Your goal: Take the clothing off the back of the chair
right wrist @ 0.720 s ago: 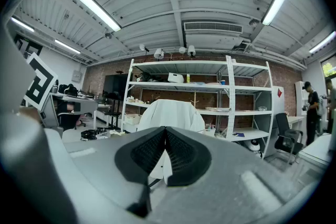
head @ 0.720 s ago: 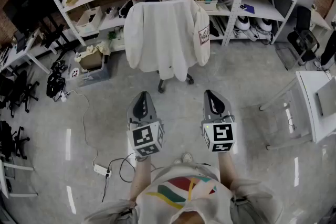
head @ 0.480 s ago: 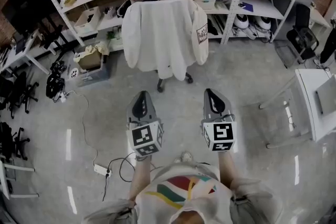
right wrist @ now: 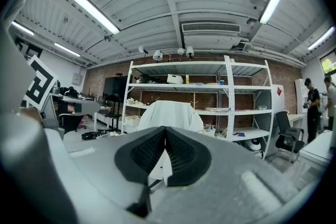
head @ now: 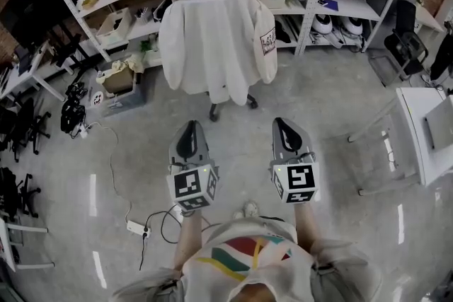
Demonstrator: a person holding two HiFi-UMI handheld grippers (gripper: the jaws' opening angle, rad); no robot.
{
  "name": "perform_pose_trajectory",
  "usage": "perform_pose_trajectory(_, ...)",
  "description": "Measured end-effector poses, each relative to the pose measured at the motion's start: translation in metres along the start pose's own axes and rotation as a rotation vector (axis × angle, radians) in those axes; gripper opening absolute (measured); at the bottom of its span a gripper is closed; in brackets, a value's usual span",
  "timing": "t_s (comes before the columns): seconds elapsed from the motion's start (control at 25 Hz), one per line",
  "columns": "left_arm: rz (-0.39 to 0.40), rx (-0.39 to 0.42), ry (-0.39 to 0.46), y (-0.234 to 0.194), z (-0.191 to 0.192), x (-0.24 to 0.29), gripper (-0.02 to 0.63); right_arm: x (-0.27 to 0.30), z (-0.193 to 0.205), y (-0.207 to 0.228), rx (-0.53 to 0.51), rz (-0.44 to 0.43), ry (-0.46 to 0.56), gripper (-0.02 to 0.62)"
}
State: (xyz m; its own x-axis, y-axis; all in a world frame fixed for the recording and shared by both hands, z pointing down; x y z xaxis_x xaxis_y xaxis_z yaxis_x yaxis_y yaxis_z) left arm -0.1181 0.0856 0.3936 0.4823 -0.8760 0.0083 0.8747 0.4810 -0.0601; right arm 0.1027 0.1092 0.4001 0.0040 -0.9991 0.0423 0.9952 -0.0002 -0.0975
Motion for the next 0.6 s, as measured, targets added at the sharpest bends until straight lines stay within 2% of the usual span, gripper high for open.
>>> perform_pose_trajectory(0.12,0.036,-0.007,0.011,0.008,0.003,0.005,0.025,0.0,0.001,0.002,-0.025,0.007,0.005,0.005)
perform_pose_trajectory(0.32,0.076,0.008,-0.054,0.024,0.01,0.016,0.025,0.001,-0.004,0.008,-0.04,-0.031,0.016,0.005)
perform_pose_trajectory(0.48,0.064,-0.049,-0.067,0.034,0.014,0.027,0.025,0.001,0.001,0.02,-0.057,-0.049,0.012,0.006)
perform_pose_trajectory(0.6,0.045,-0.038,-0.073,0.038,0.019,0.027,0.025,0.0,0.005,0.03,-0.048,-0.032,0.009,0.005)
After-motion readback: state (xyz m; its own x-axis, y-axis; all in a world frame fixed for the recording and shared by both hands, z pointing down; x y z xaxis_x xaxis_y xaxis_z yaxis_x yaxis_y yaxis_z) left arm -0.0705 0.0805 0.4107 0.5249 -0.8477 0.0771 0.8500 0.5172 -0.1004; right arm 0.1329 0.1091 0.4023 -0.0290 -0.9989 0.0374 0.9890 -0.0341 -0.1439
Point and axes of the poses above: the fingertips, and each gripper's own axes: x forward along the fingers, y to its right, z out of its underside, the point moved 4 cm from there along -x, backward along the fingers, and after that the axes turned 15 degrees about z, right-handed, at the moved point
